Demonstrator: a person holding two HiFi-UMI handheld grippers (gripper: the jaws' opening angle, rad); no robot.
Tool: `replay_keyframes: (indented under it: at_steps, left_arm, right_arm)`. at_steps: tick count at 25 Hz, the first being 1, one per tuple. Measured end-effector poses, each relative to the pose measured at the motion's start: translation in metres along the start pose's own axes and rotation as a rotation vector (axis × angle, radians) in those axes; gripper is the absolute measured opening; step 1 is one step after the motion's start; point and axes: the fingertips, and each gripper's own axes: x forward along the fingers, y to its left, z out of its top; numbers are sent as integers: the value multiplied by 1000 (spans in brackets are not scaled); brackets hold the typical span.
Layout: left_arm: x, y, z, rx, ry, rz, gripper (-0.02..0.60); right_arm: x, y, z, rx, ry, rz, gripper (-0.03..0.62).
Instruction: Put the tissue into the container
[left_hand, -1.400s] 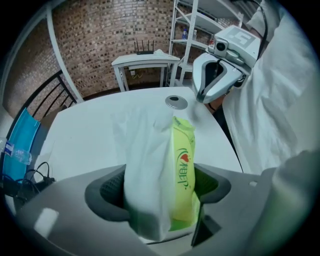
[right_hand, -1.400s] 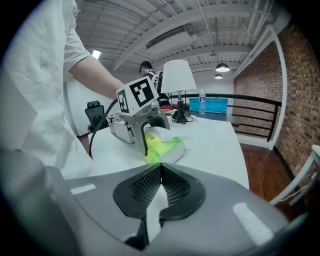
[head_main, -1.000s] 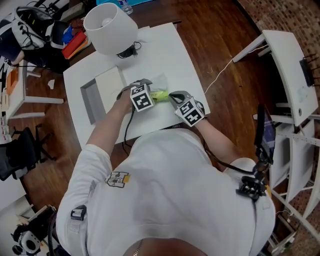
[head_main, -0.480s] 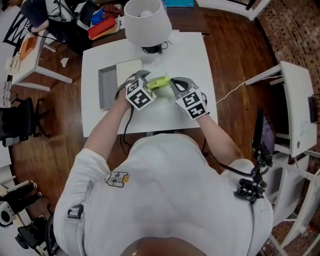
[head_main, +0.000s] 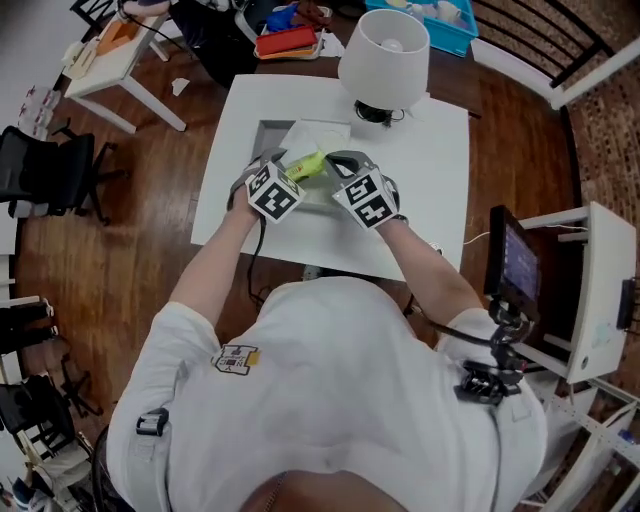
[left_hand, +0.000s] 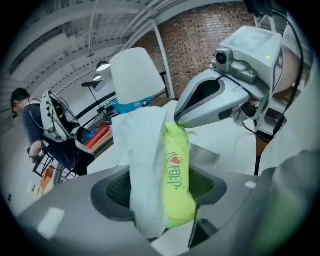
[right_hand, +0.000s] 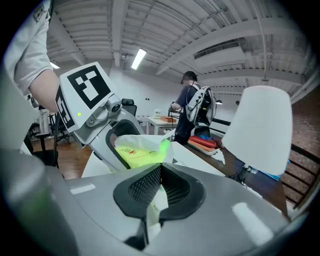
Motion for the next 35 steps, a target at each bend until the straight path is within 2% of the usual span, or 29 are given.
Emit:
replay_keyframes:
  at_steps: [4, 8, 15, 17, 21, 24, 26, 30, 32, 35]
  left_arm:
    - [-2, 30, -33, -143, 19, 41, 311]
    - [5, 47, -61, -285, 36, 38, 307]
    - [20, 71, -81, -440, 51, 46, 305]
    - [26, 68, -90, -500, 88, 22, 305]
    - [43, 81, -81, -555, 78, 29, 304]
    - [42, 74, -90, -632, 154, 25, 304]
    - [43, 73, -92, -661, 176, 22, 304]
    - [51, 62, -94, -753, 207, -59, 308]
    - [60, 61, -105, -794, 227, -67, 311]
    - [70, 51, -116, -807, 241, -103, 319]
  right_arm:
    - [45, 21, 25, -60, 24, 62, 0]
    - [85, 37, 40, -106, 63, 102, 0]
    - [128, 46, 39, -124, 136, 148, 0]
    - [138, 45, 35, -120, 158, 154, 0]
    - [157, 32, 26, -101, 191, 165, 0]
    - [157, 35, 21, -87, 205, 182, 0]
    - [159, 35, 18, -80, 218, 190, 0]
    - [161, 35, 9, -60, 262, 213, 0]
    - [162, 38, 6, -64, 282, 235, 0]
    - [165, 46, -3, -81, 310, 272, 0]
